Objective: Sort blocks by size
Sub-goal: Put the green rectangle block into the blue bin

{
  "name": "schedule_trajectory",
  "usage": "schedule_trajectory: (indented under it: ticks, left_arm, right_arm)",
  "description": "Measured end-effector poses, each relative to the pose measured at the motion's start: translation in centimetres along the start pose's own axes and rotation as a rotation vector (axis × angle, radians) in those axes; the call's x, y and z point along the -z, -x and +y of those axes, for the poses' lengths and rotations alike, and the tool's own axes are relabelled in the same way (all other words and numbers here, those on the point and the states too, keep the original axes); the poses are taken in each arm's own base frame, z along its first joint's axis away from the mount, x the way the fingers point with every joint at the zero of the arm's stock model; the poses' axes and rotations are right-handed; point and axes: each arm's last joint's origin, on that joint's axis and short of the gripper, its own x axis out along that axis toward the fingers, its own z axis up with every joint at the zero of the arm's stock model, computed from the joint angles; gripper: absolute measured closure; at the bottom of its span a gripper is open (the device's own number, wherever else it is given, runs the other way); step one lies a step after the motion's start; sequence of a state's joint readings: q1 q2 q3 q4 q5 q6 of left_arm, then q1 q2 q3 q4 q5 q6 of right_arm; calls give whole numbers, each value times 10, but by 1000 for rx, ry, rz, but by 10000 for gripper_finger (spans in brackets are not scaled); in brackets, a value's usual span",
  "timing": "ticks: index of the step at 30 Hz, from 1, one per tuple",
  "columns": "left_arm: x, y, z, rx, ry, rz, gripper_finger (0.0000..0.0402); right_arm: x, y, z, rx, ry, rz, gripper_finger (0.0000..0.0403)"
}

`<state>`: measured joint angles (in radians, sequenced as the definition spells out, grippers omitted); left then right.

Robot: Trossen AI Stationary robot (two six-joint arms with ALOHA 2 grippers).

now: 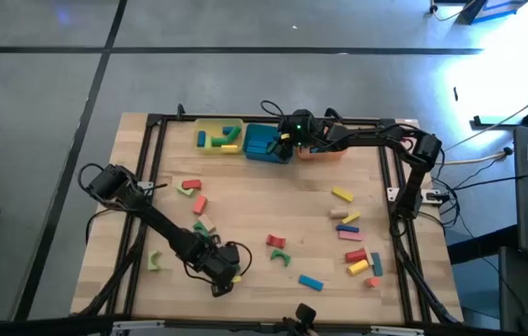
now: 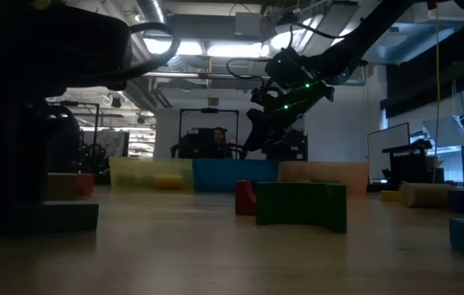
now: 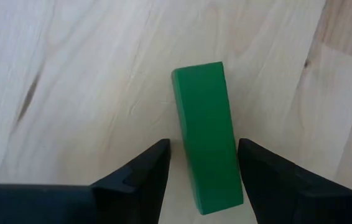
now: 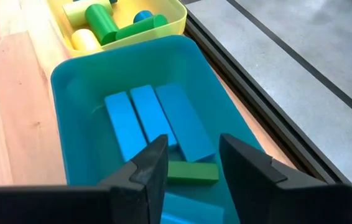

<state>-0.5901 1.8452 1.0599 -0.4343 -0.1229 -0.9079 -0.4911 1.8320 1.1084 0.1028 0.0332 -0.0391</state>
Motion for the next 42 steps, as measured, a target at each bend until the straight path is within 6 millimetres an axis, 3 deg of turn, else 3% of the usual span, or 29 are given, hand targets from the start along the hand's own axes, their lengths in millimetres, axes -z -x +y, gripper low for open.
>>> schedule_trajectory:
  ticks: [10, 14, 19, 25, 32, 36, 42]
  left_arm:
    - [3, -7, 4, -82, -62, -4, 293]
    - [-3, 0, 8, -77, -84, -33, 334]
    - [-21, 4, 18, -68, -99, -81, 363]
    - [-53, 13, 39, -52, -131, -163, 398]
    - [-77, 14, 66, -32, -136, -154, 394]
    - [-81, 14, 70, 61, -111, -104, 393]
    - [-80, 14, 69, 218, -99, -6, 355]
  right_arm:
    - [-1, 1, 0, 0, 0, 0, 255]
    - [-8, 15, 0, -21, -4, -4, 255]
    - [-25, 58, 0, -79, -5, 2, 255]
    - [-39, 133, -2, -115, -7, 6, 255]
    - [-39, 213, -5, -123, -9, -36, 255]
    - [-35, 242, -6, -124, -40, -61, 255]
    - [-29, 262, -6, -138, -143, -59, 255]
